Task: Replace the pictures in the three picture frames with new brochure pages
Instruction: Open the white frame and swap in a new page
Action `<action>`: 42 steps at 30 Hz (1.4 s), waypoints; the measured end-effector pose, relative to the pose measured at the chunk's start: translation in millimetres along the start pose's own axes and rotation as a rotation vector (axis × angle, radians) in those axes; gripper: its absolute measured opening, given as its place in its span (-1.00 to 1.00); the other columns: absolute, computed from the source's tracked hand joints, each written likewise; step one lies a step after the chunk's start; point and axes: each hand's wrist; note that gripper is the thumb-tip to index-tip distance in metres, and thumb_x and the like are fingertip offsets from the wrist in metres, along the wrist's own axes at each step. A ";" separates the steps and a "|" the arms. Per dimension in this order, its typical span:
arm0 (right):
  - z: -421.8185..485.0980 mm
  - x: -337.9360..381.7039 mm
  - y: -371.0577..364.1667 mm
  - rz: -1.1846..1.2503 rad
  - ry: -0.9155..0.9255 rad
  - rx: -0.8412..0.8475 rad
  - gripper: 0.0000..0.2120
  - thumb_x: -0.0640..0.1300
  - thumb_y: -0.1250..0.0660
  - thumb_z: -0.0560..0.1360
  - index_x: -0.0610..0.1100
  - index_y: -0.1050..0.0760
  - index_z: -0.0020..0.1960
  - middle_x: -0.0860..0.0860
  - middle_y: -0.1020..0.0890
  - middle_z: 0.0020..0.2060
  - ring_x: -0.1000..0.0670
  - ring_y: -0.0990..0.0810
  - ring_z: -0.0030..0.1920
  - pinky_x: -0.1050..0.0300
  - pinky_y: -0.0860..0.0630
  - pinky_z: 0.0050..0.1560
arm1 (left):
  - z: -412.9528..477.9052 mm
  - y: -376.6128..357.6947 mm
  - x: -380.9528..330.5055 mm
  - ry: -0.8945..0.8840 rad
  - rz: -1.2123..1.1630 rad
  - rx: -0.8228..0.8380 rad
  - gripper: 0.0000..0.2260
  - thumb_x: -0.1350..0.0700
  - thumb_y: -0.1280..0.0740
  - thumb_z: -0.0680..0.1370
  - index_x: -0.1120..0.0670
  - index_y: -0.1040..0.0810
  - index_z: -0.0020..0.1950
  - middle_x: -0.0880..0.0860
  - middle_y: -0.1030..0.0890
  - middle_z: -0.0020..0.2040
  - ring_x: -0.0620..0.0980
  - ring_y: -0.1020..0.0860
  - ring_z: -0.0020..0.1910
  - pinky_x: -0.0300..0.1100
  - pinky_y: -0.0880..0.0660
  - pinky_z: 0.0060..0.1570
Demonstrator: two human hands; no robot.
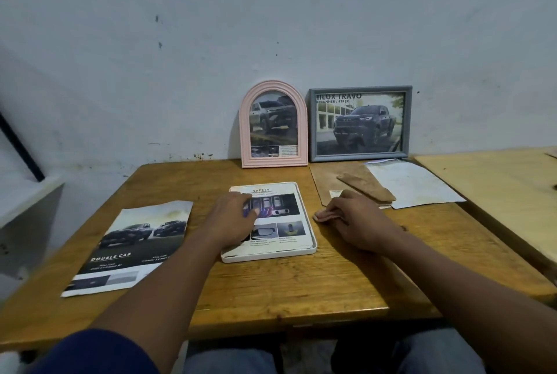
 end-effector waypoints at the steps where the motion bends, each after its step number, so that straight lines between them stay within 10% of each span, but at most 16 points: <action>1: 1.2 5.1 1.1 0.006 0.011 0.007 -0.79 -0.01 -0.34 0.55 0.03 -0.57 0.17 0.06 -0.54 0.04 0.06 -0.49 0.02 0.18 -0.50 -0.03 | -1.0 1.0 1.3 -0.007 -0.005 0.002 -0.64 -0.07 -0.32 0.61 0.03 -0.54 0.37 0.04 -0.57 0.24 0.06 -0.53 0.19 0.06 -0.53 0.19; 9: 20.5 35.9 5.0 -0.001 -0.003 0.111 -0.74 0.18 -0.33 0.43 0.07 -0.59 0.01 0.03 -0.50 0.02 -0.01 -0.47 0.08 -0.03 -0.53 0.08 | -4.4 -3.8 14.3 -0.031 0.001 -0.012 -0.61 -0.05 -0.28 0.65 0.04 -0.47 0.45 0.04 -0.50 0.32 0.03 -0.44 0.26 -0.05 -0.45 0.25; 21: 60.0 68.6 -37.7 -0.160 -0.193 0.153 -0.35 0.41 -0.20 0.47 -0.06 -0.49 0.30 -0.14 -0.36 0.40 -0.25 -0.18 0.44 -0.28 -0.20 0.39 | -6.6 -8.1 18.0 0.038 0.015 -0.061 -0.51 -0.12 -0.17 0.68 0.01 -0.30 0.58 0.01 -0.20 0.62 0.05 -0.20 0.57 -0.02 -0.25 0.45; 31: 52.9 79.4 -41.9 -0.031 -0.173 0.014 -0.53 0.15 -0.33 0.52 0.02 -0.40 0.37 -0.05 -0.37 0.40 -0.14 -0.20 0.40 -0.23 -0.17 0.36 | -7.1 -11.1 18.4 0.028 -0.023 -0.077 -0.50 -0.11 -0.12 0.70 0.04 -0.24 0.61 0.04 -0.21 0.61 0.05 -0.20 0.57 -0.01 -0.24 0.46; 37: 49.6 93.5 -28.4 0.273 -0.068 -0.167 -0.54 -0.12 -0.31 0.58 0.08 -0.29 0.42 0.03 -0.58 0.25 -0.05 -0.52 0.23 -0.11 -0.35 0.25 | -9.2 -6.1 17.4 0.016 -0.113 -0.110 -0.49 -0.14 -0.10 0.69 0.01 -0.22 0.61 0.04 -0.23 0.60 0.05 -0.24 0.54 -0.06 -0.31 0.39; 42: 60.9 93.3 0.7 0.732 -0.116 -0.245 -0.69 -0.23 -0.33 0.58 0.00 -0.47 0.29 0.03 -0.55 0.04 0.08 -0.63 -0.17 0.31 -0.56 -0.40 | -7.7 10.1 3.5 -0.072 -0.146 -0.219 -0.58 -0.12 -0.19 0.67 -0.07 -0.35 0.52 0.00 -0.47 0.43 -0.01 -0.44 0.31 -0.12 -0.37 0.12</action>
Point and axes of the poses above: each hand's wrist, its own z-axis towards the middle knuckle, its own y-axis out of the back of the hand, x = y × z
